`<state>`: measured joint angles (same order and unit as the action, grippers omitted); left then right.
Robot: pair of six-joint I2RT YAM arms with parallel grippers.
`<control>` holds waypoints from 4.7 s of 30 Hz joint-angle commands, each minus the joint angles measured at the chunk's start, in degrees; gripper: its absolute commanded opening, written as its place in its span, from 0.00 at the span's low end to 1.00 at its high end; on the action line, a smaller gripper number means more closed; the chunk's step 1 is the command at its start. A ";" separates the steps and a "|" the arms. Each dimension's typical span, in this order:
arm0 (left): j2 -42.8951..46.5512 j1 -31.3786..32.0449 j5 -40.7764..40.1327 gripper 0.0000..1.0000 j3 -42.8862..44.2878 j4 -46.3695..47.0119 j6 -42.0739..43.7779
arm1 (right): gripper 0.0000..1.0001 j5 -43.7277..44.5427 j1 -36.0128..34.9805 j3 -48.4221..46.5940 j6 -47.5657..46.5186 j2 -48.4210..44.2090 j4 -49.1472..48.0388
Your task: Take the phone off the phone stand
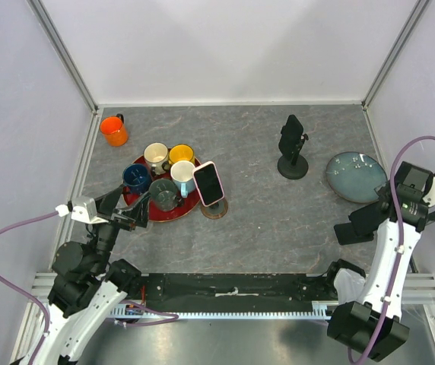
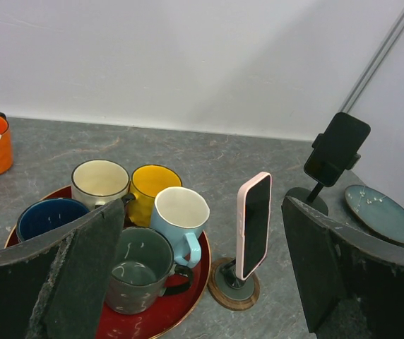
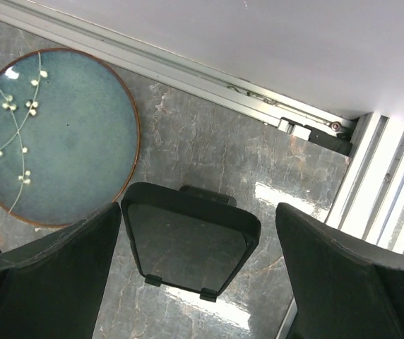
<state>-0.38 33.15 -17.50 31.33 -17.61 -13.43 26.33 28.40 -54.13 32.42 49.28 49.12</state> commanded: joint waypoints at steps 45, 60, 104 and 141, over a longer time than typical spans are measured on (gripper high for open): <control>-1.11 0.16 1.94 0.99 1.19 0.38 1.39 | 0.98 19.20 -12.41 3.24 10.64 2.05 -3.77; -0.58 0.16 1.94 0.99 1.28 0.03 1.30 | 0.89 22.36 -12.58 8.16 11.70 1.26 -4.39; -4.01 -0.10 2.29 0.99 1.63 -0.24 2.53 | 0.21 -16.81 -12.58 -10.47 -10.54 -2.70 -13.35; -8.05 -0.63 0.27 1.00 1.89 -0.94 4.82 | 0.26 -22.46 -44.31 7.46 -0.96 31.22 -25.75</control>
<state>-7.29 32.80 -16.49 31.35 -18.55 -10.96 4.80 -15.77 -47.22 30.89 77.62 23.83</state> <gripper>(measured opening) 0.994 0.833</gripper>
